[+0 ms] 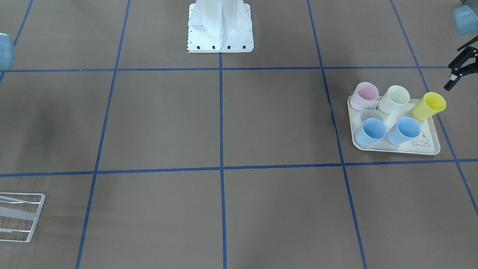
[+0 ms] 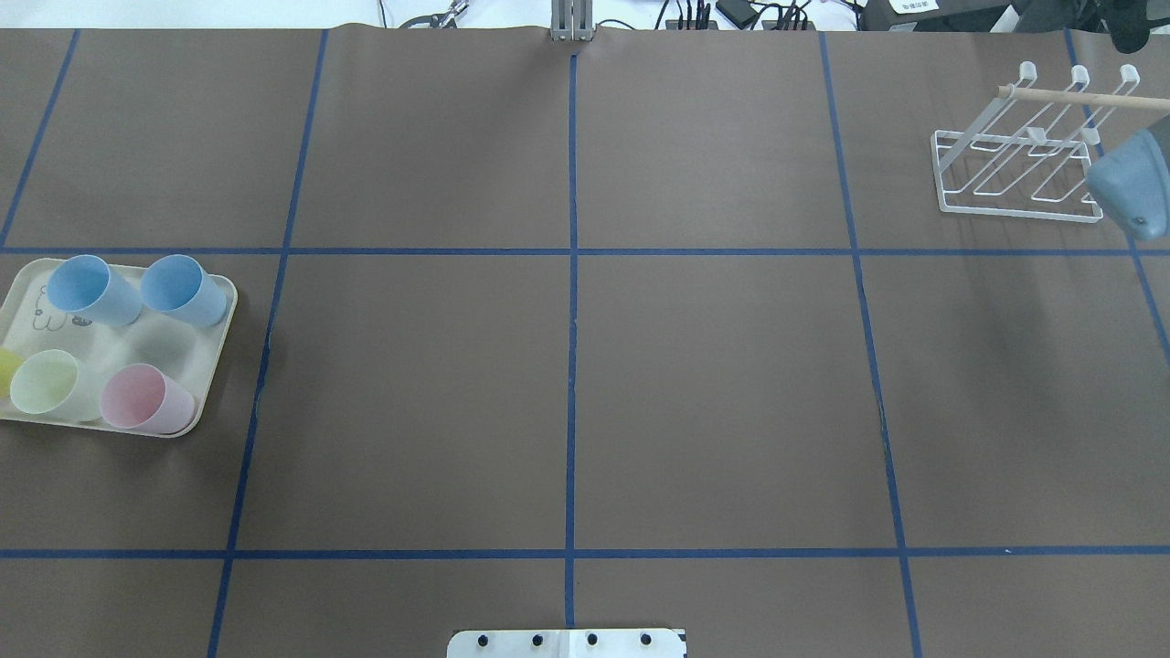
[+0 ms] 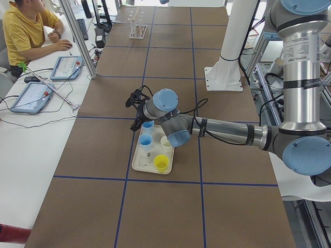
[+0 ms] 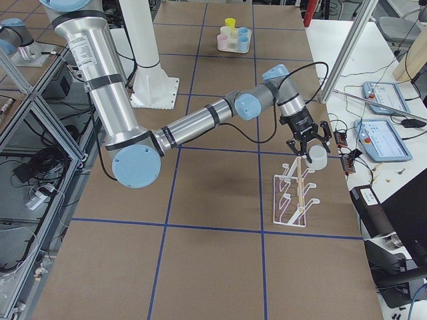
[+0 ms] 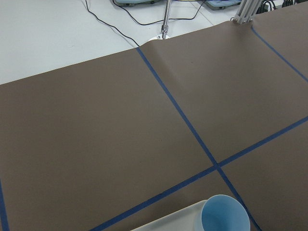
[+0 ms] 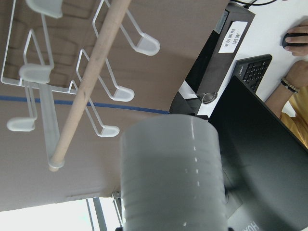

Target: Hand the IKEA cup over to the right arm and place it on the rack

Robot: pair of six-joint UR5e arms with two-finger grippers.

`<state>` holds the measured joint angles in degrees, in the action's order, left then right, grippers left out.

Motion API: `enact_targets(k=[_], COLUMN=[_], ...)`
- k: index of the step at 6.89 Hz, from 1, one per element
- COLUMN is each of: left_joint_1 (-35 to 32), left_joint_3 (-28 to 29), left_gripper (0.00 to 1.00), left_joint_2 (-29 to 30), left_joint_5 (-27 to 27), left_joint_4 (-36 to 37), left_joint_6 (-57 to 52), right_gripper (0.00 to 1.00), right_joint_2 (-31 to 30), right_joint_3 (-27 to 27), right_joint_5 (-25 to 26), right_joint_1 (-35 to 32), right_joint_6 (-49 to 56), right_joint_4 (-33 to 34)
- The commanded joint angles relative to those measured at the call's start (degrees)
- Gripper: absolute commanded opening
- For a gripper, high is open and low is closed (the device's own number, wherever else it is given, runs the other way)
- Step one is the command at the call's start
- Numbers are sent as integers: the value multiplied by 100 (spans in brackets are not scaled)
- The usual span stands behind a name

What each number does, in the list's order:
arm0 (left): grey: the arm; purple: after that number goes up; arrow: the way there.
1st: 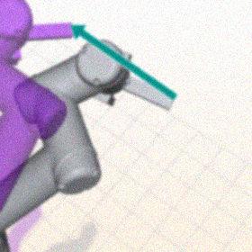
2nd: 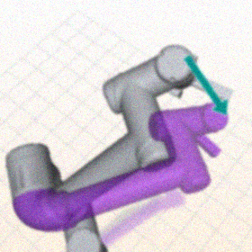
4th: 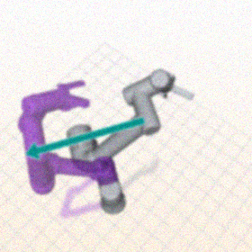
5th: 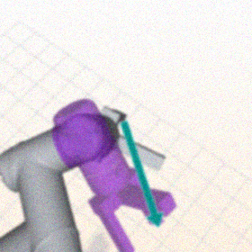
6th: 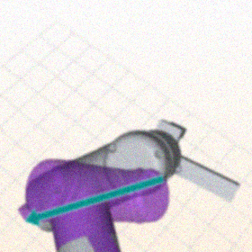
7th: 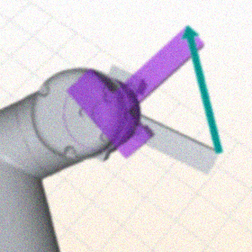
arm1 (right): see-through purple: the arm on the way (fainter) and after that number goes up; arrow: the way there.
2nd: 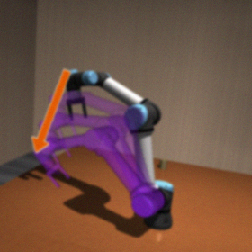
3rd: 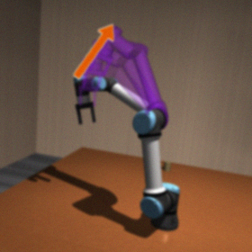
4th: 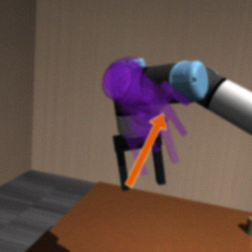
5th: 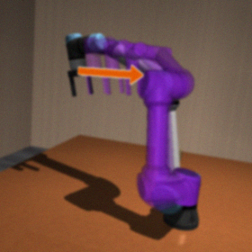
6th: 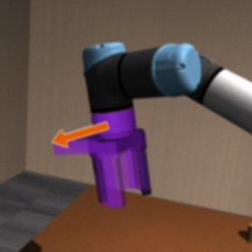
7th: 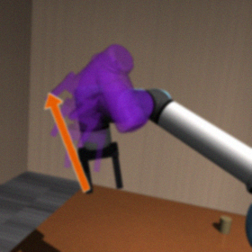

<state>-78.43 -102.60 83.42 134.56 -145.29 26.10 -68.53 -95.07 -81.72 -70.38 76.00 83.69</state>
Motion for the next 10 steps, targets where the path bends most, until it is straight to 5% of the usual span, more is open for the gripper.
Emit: enact_targets(k=[1,3,10], left_joint_1=[3,12,30], left_joint_3=[-14,-6,38], left_gripper=[100,100,100], left_joint_2=[-45,-45,-18], left_joint_5=[0,0,0], left_joint_4=[-17,-17,-17], left_joint_6=[35,35,44], right_gripper=[2,3,12], right_joint_2=[121,139,86], right_joint_3=[522,1242,1341], right_joint_5=[-19,-28,7], right_joint_1=[-19,-10,306], right_joint_6=[503,495,266], right_joint_4=[-124,-930,-968])
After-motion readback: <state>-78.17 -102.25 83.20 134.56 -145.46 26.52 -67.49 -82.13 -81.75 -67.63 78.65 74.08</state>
